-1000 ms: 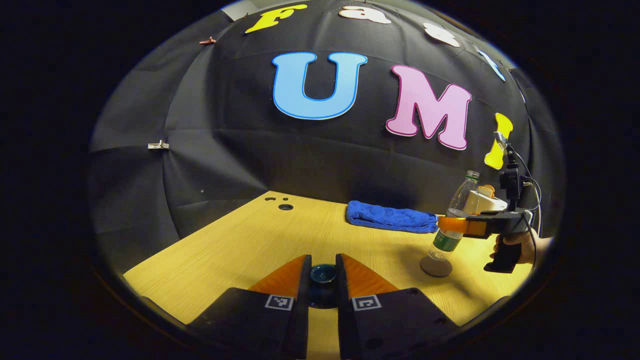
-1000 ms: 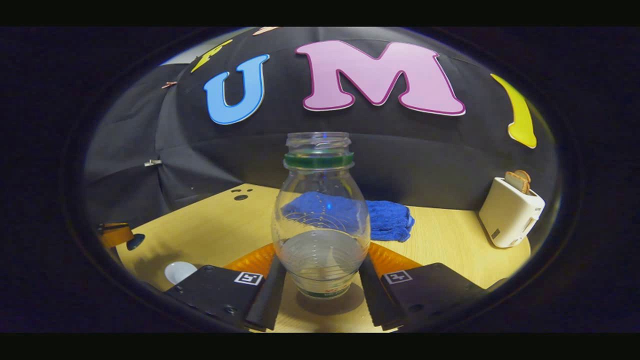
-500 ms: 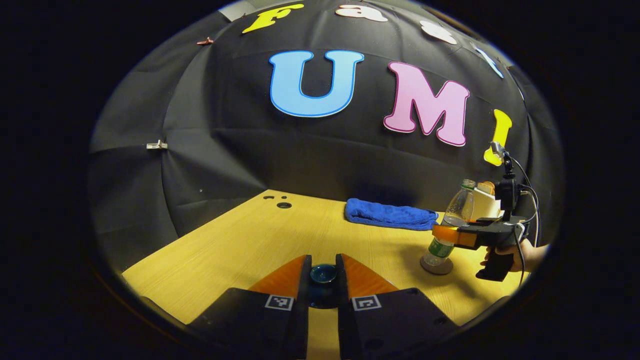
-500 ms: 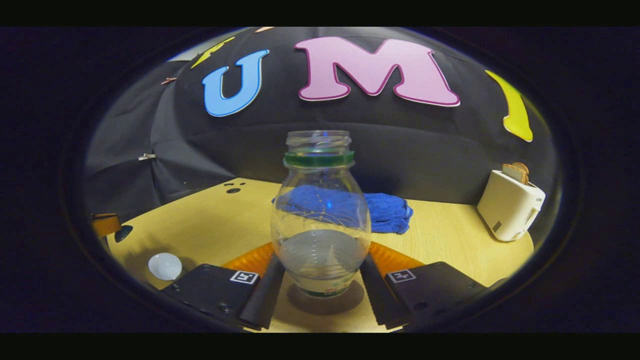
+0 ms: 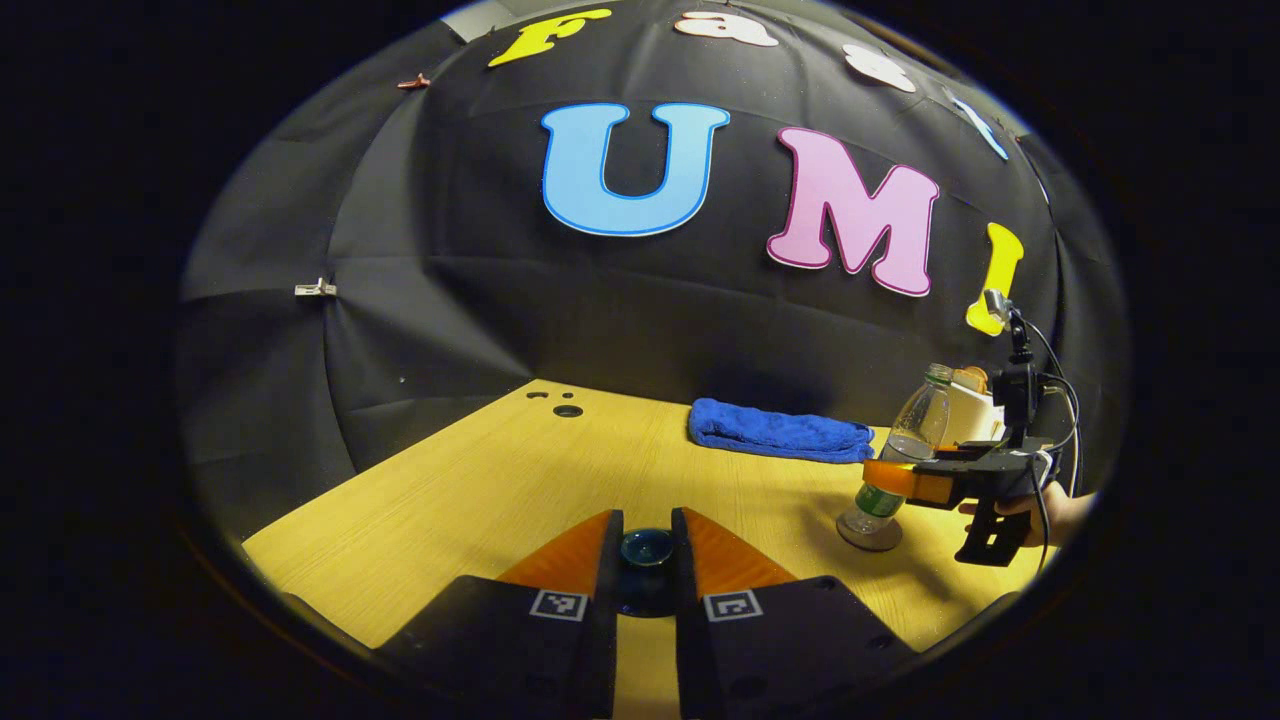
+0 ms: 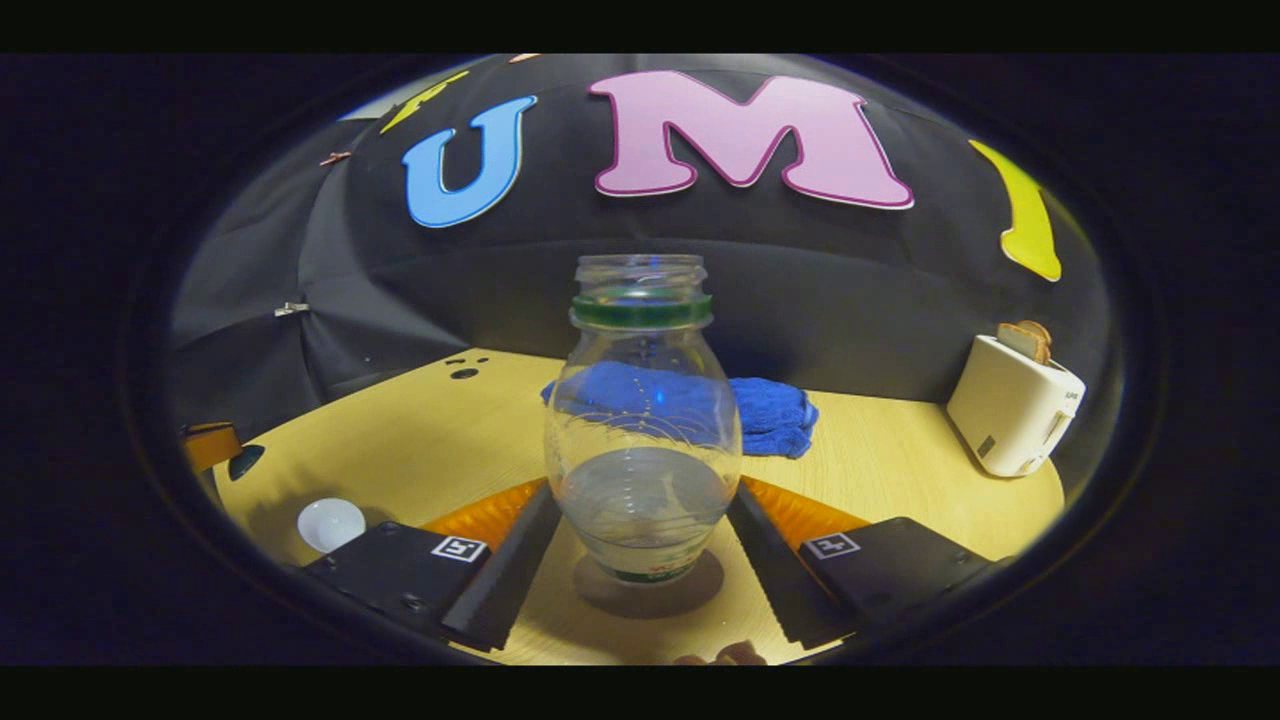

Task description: Open the teacup lid with one hand, grasp the water bottle and pour water into the teacup with the other hand; after pouring, place the water bottle on the coaster and then close the teacup lid.

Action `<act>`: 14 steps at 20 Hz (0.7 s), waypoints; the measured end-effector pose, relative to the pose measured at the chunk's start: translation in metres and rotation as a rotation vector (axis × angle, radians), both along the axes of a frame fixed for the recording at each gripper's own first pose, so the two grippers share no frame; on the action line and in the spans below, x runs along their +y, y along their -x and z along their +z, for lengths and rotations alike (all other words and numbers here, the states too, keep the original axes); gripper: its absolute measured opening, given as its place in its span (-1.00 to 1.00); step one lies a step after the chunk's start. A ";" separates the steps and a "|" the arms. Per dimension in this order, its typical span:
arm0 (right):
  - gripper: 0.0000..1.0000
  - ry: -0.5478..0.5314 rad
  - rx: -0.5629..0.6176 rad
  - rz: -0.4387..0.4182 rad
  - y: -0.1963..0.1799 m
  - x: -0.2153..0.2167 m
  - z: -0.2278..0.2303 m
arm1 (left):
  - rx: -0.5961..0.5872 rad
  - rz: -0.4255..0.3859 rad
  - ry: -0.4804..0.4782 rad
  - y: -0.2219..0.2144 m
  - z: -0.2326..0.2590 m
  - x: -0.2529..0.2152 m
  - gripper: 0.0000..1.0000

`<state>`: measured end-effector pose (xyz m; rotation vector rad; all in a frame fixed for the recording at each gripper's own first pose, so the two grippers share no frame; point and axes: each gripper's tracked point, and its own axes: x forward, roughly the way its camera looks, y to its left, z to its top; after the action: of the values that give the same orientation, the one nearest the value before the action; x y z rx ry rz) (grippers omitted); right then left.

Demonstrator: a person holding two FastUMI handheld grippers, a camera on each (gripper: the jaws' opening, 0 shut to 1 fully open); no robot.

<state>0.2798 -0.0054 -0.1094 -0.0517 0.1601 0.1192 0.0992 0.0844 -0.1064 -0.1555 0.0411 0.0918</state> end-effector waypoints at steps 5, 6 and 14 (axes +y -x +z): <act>0.96 -0.008 0.043 -0.011 0.021 -0.003 -0.016 | -0.010 -0.001 0.009 0.000 0.003 -0.003 -0.39; 0.97 -0.020 0.056 -0.005 0.027 -0.001 -0.021 | -0.013 -0.002 0.010 0.000 0.004 -0.003 -0.51; 0.99 -0.093 0.137 -0.033 0.081 -0.016 -0.039 | 0.002 -0.068 0.011 -0.018 -0.005 -0.030 -0.45</act>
<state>0.1985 -0.0214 -0.1489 0.0524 0.2923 0.0972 0.1171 0.0546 -0.1117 -0.1652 0.0487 0.0235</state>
